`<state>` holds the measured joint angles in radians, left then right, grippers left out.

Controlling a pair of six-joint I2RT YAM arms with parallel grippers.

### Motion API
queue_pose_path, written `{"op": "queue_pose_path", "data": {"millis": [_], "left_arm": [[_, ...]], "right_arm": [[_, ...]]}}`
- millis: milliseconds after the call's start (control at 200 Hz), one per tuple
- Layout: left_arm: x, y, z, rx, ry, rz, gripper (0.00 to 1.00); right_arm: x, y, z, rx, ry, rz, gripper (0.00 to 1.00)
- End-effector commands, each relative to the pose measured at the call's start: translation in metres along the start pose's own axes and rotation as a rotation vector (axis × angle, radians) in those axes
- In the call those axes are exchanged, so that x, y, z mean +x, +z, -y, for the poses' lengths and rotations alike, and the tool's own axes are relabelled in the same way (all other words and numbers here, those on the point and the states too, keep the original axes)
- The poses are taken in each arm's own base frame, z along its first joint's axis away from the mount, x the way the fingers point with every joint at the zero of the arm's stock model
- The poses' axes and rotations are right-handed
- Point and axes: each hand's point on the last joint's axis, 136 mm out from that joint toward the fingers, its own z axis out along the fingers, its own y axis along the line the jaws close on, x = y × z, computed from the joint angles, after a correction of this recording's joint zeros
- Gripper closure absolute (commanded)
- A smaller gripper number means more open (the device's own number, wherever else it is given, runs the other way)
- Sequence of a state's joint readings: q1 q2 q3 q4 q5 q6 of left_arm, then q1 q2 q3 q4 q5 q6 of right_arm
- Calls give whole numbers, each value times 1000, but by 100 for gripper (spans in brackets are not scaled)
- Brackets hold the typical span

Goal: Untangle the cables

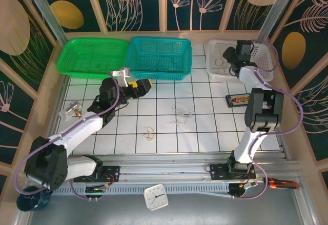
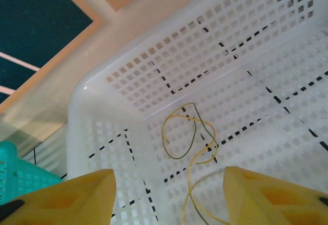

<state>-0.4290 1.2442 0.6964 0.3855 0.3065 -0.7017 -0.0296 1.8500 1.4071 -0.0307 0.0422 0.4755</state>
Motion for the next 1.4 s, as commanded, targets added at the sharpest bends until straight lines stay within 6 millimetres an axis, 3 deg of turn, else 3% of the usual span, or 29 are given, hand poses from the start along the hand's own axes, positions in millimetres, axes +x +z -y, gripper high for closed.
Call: {"op": "queue_pose_path", "data": {"millis": [0,70,150,250,385,575,766,1066,1391], "left_arm": [[-5,-2,4,25,1,27,1],[-5,-1,0,10,-1,29,1],[-4,-1,-4,-11,-5,33,1],[-3,-4,-13,-54,0,41,1],[-8,-12,-25,-142,30,65,1],[-27,-29,-38,-209,28,122,1],[-39,-40,-53,-213,-35,149,1],[-40,-41,-51,-180,-49,142,1],[-38,-41,-51,-173,-55,139,1]], "right_arm": [[-10,-22,-49,-156,-50,37,42],[9,-37,-72,-220,-86,10,42],[43,-58,-100,-292,-147,-38,43],[97,-92,-135,-394,-235,-115,44],[174,-145,-165,-517,-356,-232,45],[292,-210,-176,-606,-513,-427,48],[379,-255,-169,-684,-657,-576,49],[446,-287,-154,-798,-808,-737,51],[479,-287,-144,-802,-875,-812,54]]}}
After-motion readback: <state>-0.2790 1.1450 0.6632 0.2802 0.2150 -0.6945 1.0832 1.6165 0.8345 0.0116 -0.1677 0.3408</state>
